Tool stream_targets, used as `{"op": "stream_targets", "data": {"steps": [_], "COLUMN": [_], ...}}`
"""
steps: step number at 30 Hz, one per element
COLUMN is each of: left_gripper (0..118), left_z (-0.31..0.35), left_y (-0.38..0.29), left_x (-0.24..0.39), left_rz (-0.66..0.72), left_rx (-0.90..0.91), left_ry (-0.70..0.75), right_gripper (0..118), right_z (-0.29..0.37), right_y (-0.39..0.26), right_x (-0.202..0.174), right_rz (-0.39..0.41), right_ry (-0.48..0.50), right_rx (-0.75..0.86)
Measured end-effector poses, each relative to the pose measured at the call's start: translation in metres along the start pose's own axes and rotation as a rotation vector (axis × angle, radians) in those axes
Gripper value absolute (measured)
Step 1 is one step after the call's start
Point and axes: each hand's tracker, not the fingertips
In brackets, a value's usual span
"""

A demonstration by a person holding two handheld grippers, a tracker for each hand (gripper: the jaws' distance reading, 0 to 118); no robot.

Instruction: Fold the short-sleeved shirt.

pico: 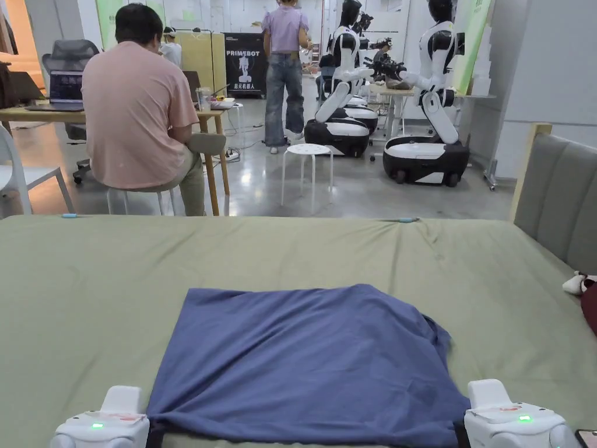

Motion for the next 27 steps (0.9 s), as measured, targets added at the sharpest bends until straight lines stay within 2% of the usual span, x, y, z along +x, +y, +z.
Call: {"op": "stream_targets", "data": {"steps": [1, 2, 3, 4, 5, 6, 9, 10, 11, 12, 13, 14, 15, 17, 19, 23, 24, 25, 26, 27], "left_gripper": [92, 92, 92, 91, 91, 91, 91, 85, 73, 45, 0, 0, 0, 0, 0, 0, 2, 28, 63, 92], "left_z": [0.006, 0.018, 0.032, 0.043, 0.054, 0.067, 0.084, 0.087, 0.089, 0.092, 0.094, 0.091, 0.094, 0.094, 0.089, 0.076, 0.071, 0.066, 0.060, 0.054], "left_y": [0.003, 0.007, 0.011, 0.014, 0.018, 0.017, 0.014, 0.009, 0.006, 0.002, 0.000, -0.005, -0.002, 0.008, 0.020, 0.030, 0.027, 0.024, 0.019, 0.015], "left_x": [0.000, 0.003, 0.005, 0.008, 0.015, 0.025, 0.052, 0.061, 0.068, 0.073, 0.076, 0.077, 0.073, 0.056, 0.027, -0.036, -0.044, -0.049, -0.051, -0.052], "left_rz": [0.001, 0.012, 0.028, 0.054, 0.085, 0.093, 0.086, 0.079, 0.059, 0.039, 0.021, -0.002, -0.006, -0.011, 0.006, 0.205, 0.204, 0.204, 0.218, 0.251], "left_rx": [0.022, 0.096, 0.166, 0.200, 0.206, 0.207, 0.202, 0.200, 0.191, 0.200, 0.207, 0.200, 0.188, 0.137, 0.101, 0.057, 0.054, 0.054, 0.051, 0.037], "left_ry": [-0.001, 0.004, -0.019, -0.033, -0.051, -0.086, -0.118, -0.121, -0.124, -0.118, -0.112, -0.107, -0.121, -0.124, -0.048, -0.048, -0.033, -0.043, -0.058, -0.098], "right_gripper": [81, 81, 91, 112, 118, 118, 118, 115, 105, 83, 42, 14, 1, 0, 0, 0, 0, 0, 0, 0], "right_z": [0.006, 0.017, 0.029, 0.041, 0.051, 0.060, 0.067, 0.069, 0.071, 0.070, 0.069, 0.069, 0.069, 0.072, 0.074, 0.076, 0.076, 0.076, 0.075, 0.075], "right_y": [0.005, 0.009, 0.014, 0.018, 0.023, 0.027, 0.031, 0.029, 0.026, 0.023, 0.020, 0.015, 0.012, 0.008, 0.005, -0.003, -0.004, -0.005, -0.005, -0.005], "right_x": [-0.005, -0.010, -0.016, -0.021, -0.030, -0.041, -0.068, -0.075, -0.081, -0.086, -0.090, -0.097, -0.099, -0.096, -0.090, -0.074, -0.071, -0.068, -0.065, -0.063], "right_rz": [0.008, 0.012, -0.009, -0.037, -0.060, -0.076, -0.074, -0.091, -0.116, -0.139, -0.138, -0.129, -0.109, -0.100, -0.111, -0.130, -0.129, -0.125, -0.123, -0.125], "right_ry": [-0.031, -0.053, -0.009, 0.031, 0.069, 0.097, 0.100, 0.104, 0.116, 0.124, 0.121, 0.105, 0.094, 0.104, 0.123, 0.102, 0.091, 0.089, 0.089, 0.085], "right_rx": [0.003, 0.039, 0.102, 0.143, 0.172, 0.193, 0.196, 0.204, 0.207, 0.212, 0.215, 0.216, 0.220, 0.225, 0.215, 0.216, 0.213, 0.212, 0.207, 0.204]}}
